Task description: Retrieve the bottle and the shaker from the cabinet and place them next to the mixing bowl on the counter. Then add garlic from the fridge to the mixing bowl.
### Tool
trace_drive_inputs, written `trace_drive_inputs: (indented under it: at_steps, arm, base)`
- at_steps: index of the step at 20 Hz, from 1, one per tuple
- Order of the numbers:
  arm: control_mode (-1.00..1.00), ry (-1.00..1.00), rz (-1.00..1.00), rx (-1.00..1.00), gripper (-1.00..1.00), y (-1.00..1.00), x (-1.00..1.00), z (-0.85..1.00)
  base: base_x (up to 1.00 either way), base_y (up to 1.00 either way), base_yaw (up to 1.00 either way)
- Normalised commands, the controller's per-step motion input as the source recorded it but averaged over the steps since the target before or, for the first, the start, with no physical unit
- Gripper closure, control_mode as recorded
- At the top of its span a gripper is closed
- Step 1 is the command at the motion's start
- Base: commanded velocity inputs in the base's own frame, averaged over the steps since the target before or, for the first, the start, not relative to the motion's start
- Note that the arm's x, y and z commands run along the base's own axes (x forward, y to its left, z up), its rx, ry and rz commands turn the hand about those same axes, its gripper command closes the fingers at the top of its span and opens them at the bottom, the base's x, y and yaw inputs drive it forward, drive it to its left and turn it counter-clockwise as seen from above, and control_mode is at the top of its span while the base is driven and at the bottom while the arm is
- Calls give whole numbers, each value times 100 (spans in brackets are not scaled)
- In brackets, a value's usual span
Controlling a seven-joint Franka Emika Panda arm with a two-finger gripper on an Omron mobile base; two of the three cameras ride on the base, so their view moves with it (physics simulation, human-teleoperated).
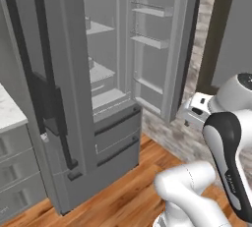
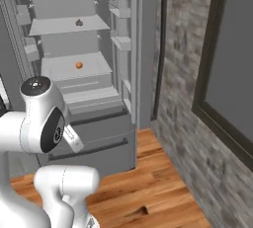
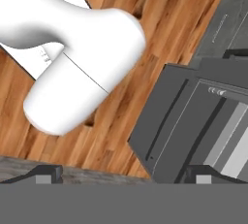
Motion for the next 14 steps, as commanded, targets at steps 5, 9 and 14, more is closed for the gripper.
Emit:
trace_drive_inputs:
  at_steps: [5, 9, 14]
  arm:
    - [100, 0, 0, 0, -100, 0, 0, 0]
    - [100, 0, 0, 0, -100, 0, 0, 0]
    - [100, 0, 0, 0, -100, 0, 0, 0]
  base:
    - [48, 0, 20]
    - [51, -18, 13]
    - [56, -44, 10]
